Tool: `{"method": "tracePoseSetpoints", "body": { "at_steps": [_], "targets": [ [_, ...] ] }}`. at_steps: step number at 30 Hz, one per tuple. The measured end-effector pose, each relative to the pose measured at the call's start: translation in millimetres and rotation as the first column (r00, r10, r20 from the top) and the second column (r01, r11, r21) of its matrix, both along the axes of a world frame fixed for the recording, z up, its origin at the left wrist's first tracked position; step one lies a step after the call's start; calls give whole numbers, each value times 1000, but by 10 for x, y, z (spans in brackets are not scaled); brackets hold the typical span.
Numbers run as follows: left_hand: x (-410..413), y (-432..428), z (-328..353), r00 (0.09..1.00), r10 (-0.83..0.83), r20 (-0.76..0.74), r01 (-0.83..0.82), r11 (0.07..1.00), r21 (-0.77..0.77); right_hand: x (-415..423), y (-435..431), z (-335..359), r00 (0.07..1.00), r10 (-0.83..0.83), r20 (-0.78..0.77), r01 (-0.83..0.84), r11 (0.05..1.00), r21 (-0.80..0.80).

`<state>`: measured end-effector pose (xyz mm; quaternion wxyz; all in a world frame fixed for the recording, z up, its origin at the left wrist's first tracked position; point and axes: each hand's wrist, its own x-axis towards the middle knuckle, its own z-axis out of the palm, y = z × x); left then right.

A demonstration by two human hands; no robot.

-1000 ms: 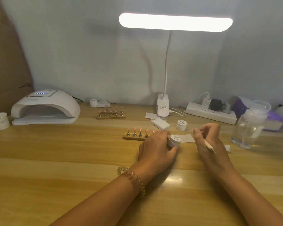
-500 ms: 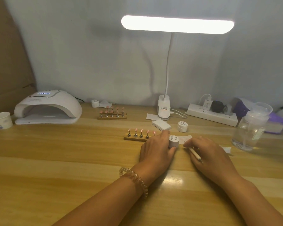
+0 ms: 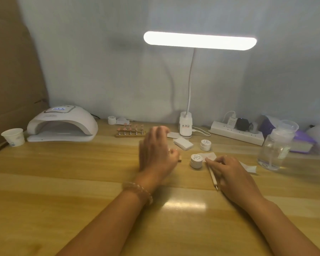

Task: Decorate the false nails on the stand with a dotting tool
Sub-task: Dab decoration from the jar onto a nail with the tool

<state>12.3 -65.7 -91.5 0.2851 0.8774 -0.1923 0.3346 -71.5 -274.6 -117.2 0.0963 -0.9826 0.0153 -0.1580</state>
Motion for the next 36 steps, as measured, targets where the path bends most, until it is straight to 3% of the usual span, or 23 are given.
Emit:
{"method": "tracePoseSetpoints", "body": {
  "at_steps": [3, 5, 7, 12, 19, 25, 30, 36],
  "targets": [
    [242, 410, -31, 927, 133, -351, -128, 991, 37, -26, 31, 17, 999, -39, 27, 39, 999, 23],
    [338, 639, -62, 813, 37, -581, -44, 999, 2, -20, 77, 22, 996, -69, 56, 68, 998, 15],
    [376, 736, -84, 729, -62, -682, 80, 997, -6, -11, 127, 23, 993, -86, 78, 85, 996, 21],
    [377, 651, -76, 741, -130, -658, 178, 984, 6, -14, 172, 15, 994, -71, 81, 69, 997, 32],
    [321, 709, 45, 758, -324, -566, 326, 940, -101, -53, 210, 56, 980, -15, 199, -8, 993, 115],
    [203, 591, 316, 665, -502, -553, 468, 857, -215, -28, 327, 74, 970, 21, 243, -37, 997, 62],
    [93, 450, 445, 613, -585, -531, 540, 801, -259, -73, 273, 252, 948, 41, 316, -115, 969, 219],
    [-4, 301, 414, 581, -607, -542, 566, 780, -267, -339, 153, 479, 962, 117, 247, -187, 941, 281]
  ]
}}
